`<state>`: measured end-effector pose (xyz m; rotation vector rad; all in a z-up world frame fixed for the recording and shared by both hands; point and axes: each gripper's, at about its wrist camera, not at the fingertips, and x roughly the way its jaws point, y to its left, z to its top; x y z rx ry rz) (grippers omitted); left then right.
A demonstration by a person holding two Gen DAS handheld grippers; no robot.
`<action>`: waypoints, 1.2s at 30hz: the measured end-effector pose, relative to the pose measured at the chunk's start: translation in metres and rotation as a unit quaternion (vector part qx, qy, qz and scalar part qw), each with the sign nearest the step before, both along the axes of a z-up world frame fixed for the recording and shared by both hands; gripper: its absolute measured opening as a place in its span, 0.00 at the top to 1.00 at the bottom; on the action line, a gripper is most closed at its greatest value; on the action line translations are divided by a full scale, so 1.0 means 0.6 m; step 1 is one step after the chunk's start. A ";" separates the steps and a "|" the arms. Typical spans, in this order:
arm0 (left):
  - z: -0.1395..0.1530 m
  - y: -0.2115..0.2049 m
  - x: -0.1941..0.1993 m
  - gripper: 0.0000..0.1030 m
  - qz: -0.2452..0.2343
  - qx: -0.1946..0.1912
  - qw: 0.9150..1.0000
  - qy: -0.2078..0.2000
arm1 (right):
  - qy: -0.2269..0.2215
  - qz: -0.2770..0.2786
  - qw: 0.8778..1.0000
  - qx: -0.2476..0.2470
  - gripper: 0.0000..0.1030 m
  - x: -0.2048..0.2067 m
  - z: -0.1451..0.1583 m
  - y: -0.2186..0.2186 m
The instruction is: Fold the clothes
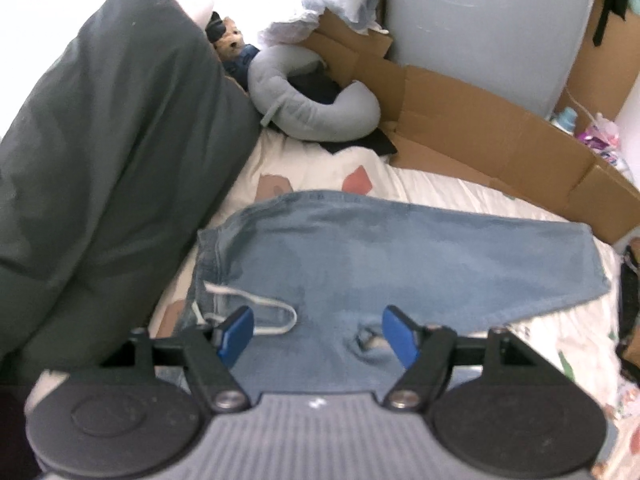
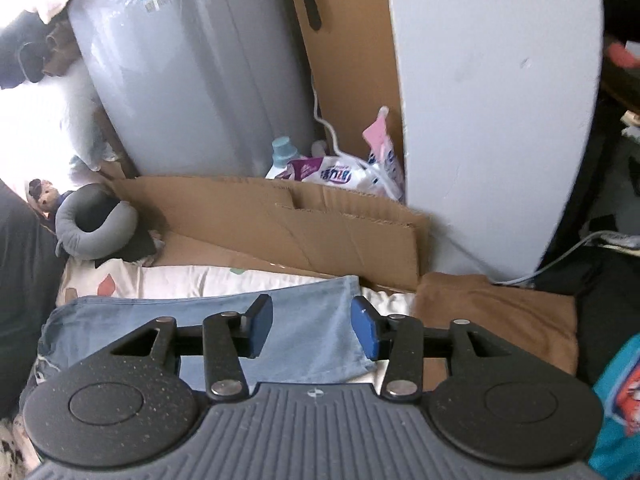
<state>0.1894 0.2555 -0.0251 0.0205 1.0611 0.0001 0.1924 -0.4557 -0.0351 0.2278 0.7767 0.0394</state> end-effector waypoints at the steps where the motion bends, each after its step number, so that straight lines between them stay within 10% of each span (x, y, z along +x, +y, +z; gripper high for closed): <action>1: 0.009 0.004 -0.012 0.29 0.002 -0.011 1.000 0.001 | 0.000 0.003 1.000 -0.002 0.51 -0.011 0.010 -0.008; 25: 0.132 0.073 -0.218 0.18 0.058 -0.065 0.996 -0.001 | -0.048 0.034 0.998 0.022 0.35 -0.272 0.183 -0.090; 36: 0.074 0.093 -0.279 0.17 0.081 -0.064 0.994 -0.020 | -0.059 0.013 0.998 0.032 0.28 -0.377 0.131 -0.050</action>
